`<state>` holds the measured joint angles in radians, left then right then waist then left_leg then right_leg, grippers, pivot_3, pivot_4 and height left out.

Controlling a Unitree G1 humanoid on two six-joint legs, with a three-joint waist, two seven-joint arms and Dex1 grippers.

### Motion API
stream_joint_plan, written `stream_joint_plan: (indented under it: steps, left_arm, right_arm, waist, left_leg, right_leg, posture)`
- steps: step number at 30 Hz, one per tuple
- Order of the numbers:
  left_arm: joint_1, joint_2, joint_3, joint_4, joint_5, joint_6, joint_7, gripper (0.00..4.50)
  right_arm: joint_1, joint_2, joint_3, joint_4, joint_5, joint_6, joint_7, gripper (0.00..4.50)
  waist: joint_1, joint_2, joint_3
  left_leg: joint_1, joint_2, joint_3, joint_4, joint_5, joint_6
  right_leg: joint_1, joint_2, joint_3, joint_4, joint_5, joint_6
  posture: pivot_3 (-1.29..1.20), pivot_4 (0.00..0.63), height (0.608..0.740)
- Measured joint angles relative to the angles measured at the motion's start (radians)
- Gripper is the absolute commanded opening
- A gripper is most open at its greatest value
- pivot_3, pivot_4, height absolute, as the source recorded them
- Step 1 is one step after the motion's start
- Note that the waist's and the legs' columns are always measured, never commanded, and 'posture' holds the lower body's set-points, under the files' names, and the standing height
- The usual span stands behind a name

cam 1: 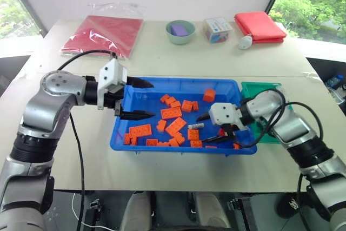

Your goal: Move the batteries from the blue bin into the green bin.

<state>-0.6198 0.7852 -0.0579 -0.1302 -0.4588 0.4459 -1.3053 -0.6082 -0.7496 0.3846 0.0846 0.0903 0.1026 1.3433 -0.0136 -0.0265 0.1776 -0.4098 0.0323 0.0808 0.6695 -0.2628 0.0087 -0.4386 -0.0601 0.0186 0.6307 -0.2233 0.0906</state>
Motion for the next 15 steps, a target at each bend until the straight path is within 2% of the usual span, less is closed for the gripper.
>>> stream_joint_plan:
  steps: [12,15]
  left_arm:
    - [0.001,0.003,0.001,-0.003,-0.008,0.001,0.003,4.50]
    - [0.000,0.002,0.001,-0.003,-0.008,0.000,0.003,4.50]
  right_arm:
    - [-0.075,0.062,0.002,0.194,-0.097,-0.099,-0.018,3.48]
    - [-0.081,0.069,0.005,0.206,-0.098,-0.102,0.009,2.73]
  waist:
    - [0.001,0.000,0.000]
    - [0.000,0.000,0.000]
  left_leg:
    - [0.000,0.000,0.000,0.000,0.000,0.000]
    - [0.000,0.000,0.000,0.000,0.000,0.000]
  right_leg:
    - [0.000,0.000,0.000,0.000,0.000,0.000]
    - [0.000,0.000,0.000,0.000,0.000,0.000]
  posture:
    - [0.00,0.150,0.736]
    - [0.00,0.150,0.736]
